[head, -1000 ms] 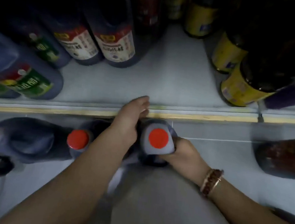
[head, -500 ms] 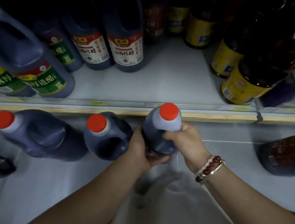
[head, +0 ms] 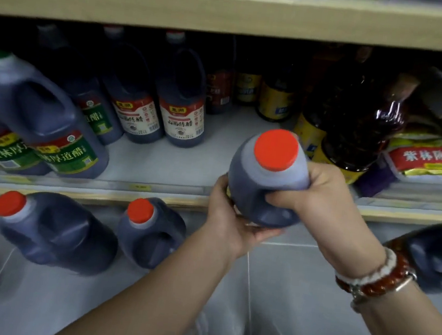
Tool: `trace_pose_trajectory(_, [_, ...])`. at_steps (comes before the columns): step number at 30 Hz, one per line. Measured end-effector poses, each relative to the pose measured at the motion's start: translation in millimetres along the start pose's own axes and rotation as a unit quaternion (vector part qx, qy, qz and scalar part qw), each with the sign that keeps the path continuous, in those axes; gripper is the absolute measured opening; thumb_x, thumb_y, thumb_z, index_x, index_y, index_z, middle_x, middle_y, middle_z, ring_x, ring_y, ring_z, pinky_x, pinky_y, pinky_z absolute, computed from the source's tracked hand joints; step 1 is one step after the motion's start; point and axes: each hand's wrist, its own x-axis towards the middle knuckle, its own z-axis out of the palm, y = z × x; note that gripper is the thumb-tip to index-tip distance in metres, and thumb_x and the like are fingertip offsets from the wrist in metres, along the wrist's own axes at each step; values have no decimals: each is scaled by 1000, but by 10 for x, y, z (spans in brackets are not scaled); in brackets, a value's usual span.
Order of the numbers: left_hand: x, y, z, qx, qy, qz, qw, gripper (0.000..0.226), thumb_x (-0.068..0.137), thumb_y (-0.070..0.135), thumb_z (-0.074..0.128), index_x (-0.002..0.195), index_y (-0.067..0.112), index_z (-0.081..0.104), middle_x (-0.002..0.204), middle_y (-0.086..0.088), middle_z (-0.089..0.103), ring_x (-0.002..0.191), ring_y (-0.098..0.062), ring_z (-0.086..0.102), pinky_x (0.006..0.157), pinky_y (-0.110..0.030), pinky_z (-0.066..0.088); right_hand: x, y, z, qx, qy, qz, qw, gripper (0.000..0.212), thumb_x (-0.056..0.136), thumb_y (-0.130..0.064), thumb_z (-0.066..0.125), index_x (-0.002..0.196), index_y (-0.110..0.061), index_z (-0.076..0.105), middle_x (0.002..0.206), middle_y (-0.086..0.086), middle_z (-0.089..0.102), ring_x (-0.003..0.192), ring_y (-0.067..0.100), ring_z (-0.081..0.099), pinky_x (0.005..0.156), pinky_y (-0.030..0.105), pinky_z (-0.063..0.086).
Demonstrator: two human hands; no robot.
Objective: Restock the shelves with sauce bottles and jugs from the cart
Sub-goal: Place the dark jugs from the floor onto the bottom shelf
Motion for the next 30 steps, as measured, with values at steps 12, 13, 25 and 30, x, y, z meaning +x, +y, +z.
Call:
trace_pose_trajectory(12, [337,537,295,-90,-36,153,983,50,88,52,37,110,15,63,114,-14,65,105,-34,59,88,-49,49,913,-98,205,-43,-10,-88,995,25,56,-2,58,80,7,61,71,10,54,72,17,50,63,39,46])
trace_pose_trajectory(13, [378,559,276,-85,-34,156,983,50,89,51,36,110,16,64,117,-13,65,110,-33,58,96,-51,45,971,-90,219,-39,-7,-86,996,29,54,-5,57,80,8,60,71,10,54,72,17,50,63,39,45])
trace_pose_trajectory(25, [669,936,384,-44,-2,137,990,44,96,45,39,123,16,58,116,-8,65,98,-26,61,94,-41,45,1764,281,149,47,7,18,999,30,69,16,58,64,-13,59,51,-9,61,53,1,53,55,17,41])
trace_pose_trajectory(30, [750,984,359,62,20,163,984,36,100,26,36,132,15,49,125,-7,60,75,-15,57,65,-27,45,1992,341,36,75,27,39,996,20,78,6,60,69,-12,59,53,-7,64,54,2,58,59,20,45])
